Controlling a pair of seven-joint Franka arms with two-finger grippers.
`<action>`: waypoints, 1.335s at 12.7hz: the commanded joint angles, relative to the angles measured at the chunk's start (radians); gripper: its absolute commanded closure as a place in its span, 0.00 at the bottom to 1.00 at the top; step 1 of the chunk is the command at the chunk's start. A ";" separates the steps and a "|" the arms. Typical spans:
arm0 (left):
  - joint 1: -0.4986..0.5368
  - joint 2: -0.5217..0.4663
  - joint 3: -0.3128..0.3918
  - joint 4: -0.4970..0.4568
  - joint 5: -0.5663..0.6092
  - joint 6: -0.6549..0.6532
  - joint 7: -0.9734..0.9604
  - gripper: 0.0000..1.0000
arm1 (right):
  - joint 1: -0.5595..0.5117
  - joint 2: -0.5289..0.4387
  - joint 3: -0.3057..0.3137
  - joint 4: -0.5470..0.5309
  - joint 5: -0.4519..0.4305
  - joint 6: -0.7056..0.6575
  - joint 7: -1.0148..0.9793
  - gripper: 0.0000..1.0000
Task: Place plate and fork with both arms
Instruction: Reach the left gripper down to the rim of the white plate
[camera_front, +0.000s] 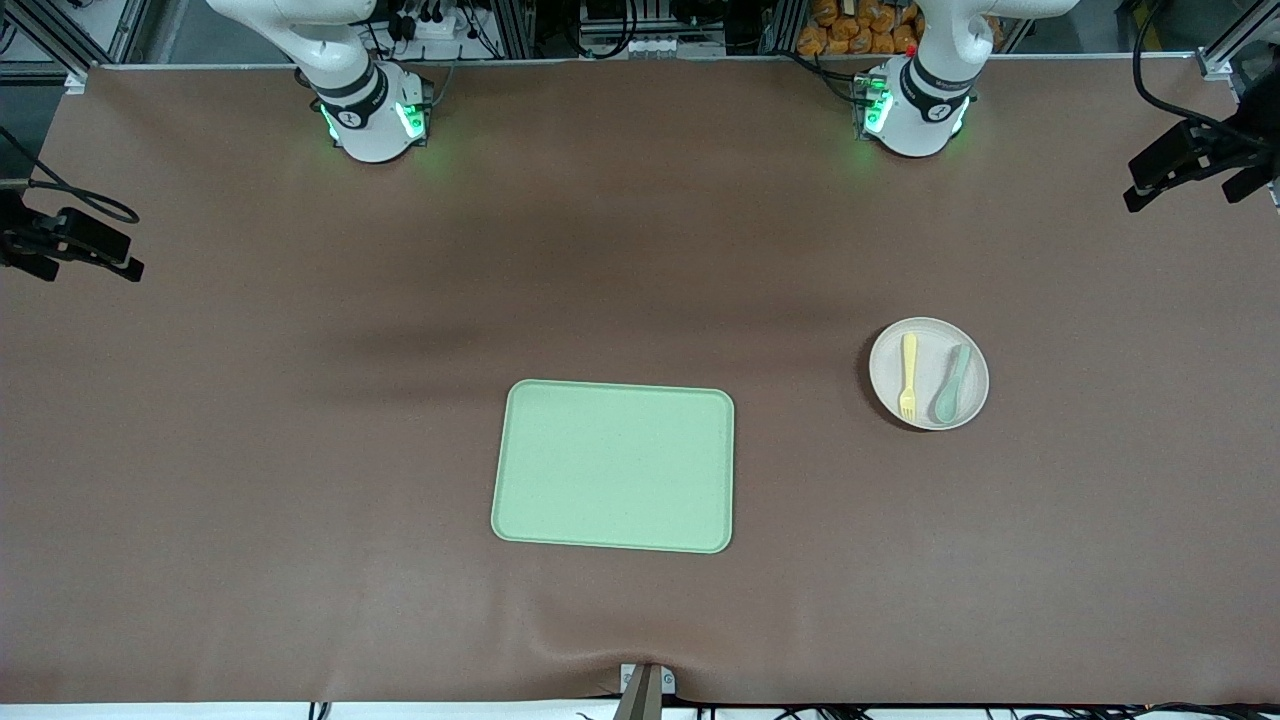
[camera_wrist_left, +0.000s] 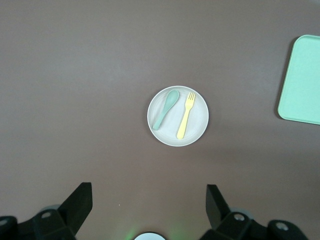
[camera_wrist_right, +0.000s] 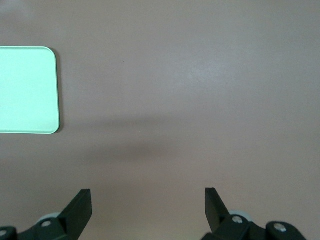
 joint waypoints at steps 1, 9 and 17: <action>-0.008 0.019 0.006 0.041 0.002 -0.011 0.004 0.00 | -0.008 -0.011 0.006 0.001 -0.006 -0.005 0.015 0.00; 0.048 0.226 0.009 -0.025 -0.014 0.063 0.020 0.00 | -0.009 -0.011 0.005 0.001 -0.008 -0.003 0.015 0.00; 0.059 0.280 0.006 -0.568 -0.023 0.754 -0.023 0.00 | -0.009 -0.011 0.005 0.007 -0.006 -0.006 0.015 0.00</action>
